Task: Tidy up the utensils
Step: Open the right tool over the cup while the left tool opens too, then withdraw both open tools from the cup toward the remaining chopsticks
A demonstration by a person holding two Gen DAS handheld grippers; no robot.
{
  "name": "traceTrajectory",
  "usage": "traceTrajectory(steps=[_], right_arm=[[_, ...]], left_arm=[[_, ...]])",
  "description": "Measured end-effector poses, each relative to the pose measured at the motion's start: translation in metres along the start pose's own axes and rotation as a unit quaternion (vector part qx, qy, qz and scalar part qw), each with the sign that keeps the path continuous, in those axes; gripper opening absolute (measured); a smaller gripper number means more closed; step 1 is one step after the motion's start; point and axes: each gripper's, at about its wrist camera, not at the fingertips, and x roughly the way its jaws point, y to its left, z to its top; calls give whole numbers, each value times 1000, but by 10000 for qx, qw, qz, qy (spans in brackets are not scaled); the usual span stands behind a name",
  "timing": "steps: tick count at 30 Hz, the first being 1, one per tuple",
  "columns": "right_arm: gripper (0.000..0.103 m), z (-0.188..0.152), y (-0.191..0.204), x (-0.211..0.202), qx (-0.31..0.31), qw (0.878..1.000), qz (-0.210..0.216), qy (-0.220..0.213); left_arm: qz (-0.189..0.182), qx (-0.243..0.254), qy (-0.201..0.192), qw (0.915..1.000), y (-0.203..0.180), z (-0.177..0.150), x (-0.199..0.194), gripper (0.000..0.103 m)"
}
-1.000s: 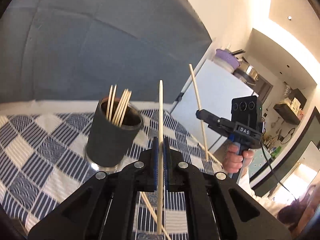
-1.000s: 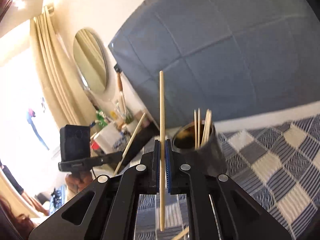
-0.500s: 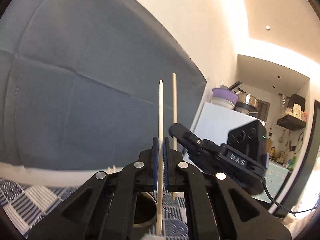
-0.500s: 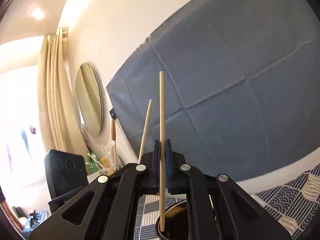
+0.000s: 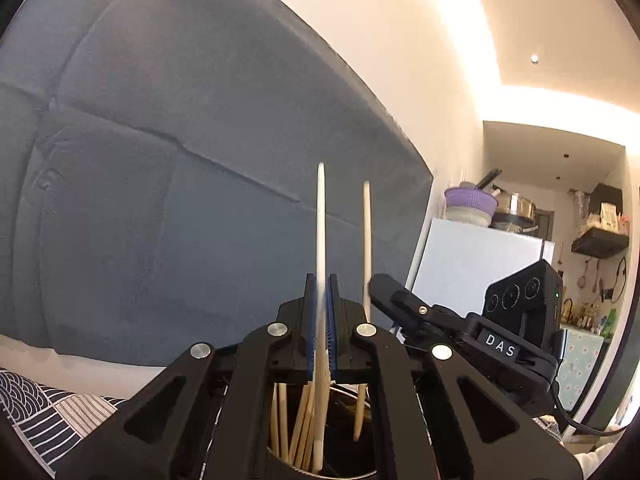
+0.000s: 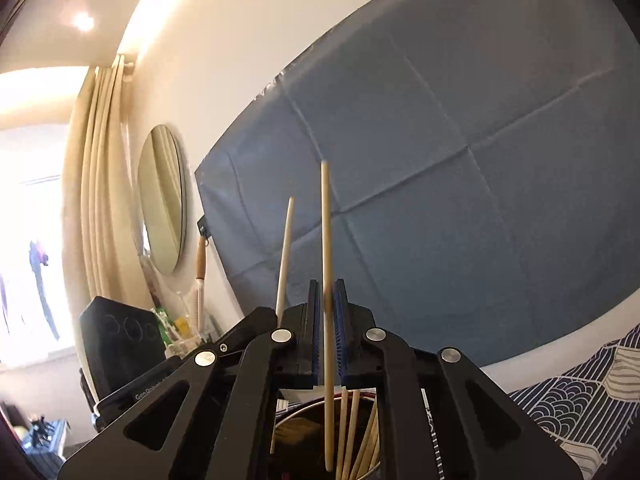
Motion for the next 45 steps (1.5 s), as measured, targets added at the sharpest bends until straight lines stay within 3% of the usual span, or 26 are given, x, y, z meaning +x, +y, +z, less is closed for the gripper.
traceTrajectory(steps=[1,2,3,4,5,6,8,14,17,20,25,30,34,37,39,45], right_arm=[[9,1,0,-1,25,10000,6,-5],[9,3,0,-2,56,10000,18,-16],[18,5,1,-4,63,10000,-29,-35],[31,7,1,-9,58,9999,-87,-69],[73,11,2,-14,68,9994,-272,-178],[96,14,2,-19,75,9986,-434,-299],[96,22,5,-31,25,9961,-626,-616],[96,40,5,-55,231,9929,-649,-969],[96,46,5,-57,304,9932,-682,-893],[96,53,7,-53,288,9954,-720,-571],[96,63,13,-52,104,9952,-972,74],[96,48,14,-65,64,9868,-1349,896],[96,12,11,-78,-122,9623,-1887,1954],[96,-18,9,-90,-364,9348,-2387,2605],[96,-46,10,-100,-539,9171,-2439,3108],[95,-115,46,-123,-1071,8849,-2210,3957]], left_arm=[[87,-79,-30,9999,3,1,-1,6],[106,-149,-16,9998,6,3,-1,14],[146,-183,-18,9997,7,6,-3,38],[242,-169,-80,9995,7,8,-6,56],[350,-136,-187,9991,6,11,-9,80],[437,-113,-328,9984,5,15,-15,92],[519,-116,-484,9974,6,23,-24,98],[777,-92,-721,9943,2,41,-41,97],[902,-146,-619,9939,1,51,-45,97],[1335,-206,-391,9901,-3,59,-45,97],[1209,-491,-42,9914,-4,70,-51,97],[1513,-260,546,9866,-23,62,-59,97],[1694,-48,1178,9785,-37,42,-64,97],[1703,-191,1613,9719,-43,25,-70,97],[1697,-206,1797,9688,-48,13,-73,97],[1600,-21,2318,9595,-62,-22,-71,97]])
